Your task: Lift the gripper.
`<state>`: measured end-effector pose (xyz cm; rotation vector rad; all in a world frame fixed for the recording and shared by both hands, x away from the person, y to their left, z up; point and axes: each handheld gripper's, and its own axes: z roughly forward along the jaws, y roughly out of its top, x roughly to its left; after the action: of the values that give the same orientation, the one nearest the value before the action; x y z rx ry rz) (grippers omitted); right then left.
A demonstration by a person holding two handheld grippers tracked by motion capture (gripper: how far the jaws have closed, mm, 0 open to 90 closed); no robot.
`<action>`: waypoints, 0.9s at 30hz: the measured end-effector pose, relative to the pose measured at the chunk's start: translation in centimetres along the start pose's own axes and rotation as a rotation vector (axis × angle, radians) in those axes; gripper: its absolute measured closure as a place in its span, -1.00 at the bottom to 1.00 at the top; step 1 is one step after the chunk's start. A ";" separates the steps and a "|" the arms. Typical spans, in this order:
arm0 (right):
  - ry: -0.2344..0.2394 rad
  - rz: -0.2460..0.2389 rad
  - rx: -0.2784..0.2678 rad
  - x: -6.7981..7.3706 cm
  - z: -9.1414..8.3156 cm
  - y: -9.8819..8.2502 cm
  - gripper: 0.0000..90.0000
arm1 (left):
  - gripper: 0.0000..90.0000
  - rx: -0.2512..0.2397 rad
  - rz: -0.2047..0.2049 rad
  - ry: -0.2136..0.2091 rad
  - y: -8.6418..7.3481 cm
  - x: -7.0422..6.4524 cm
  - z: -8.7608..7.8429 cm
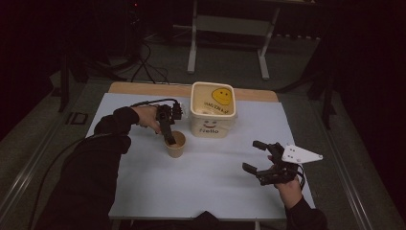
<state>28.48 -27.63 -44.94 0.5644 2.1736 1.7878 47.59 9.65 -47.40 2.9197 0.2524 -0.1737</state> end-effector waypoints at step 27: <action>0.013 0.016 -0.007 0.0 -0.2 0.0 -0.71 | -0.97 -0.019 0.008 -0.004 1.0 -0.9 -2.6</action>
<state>28.42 -27.83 -44.87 0.5722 2.1764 1.8110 47.15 9.13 -44.62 2.9013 0.2401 -0.1751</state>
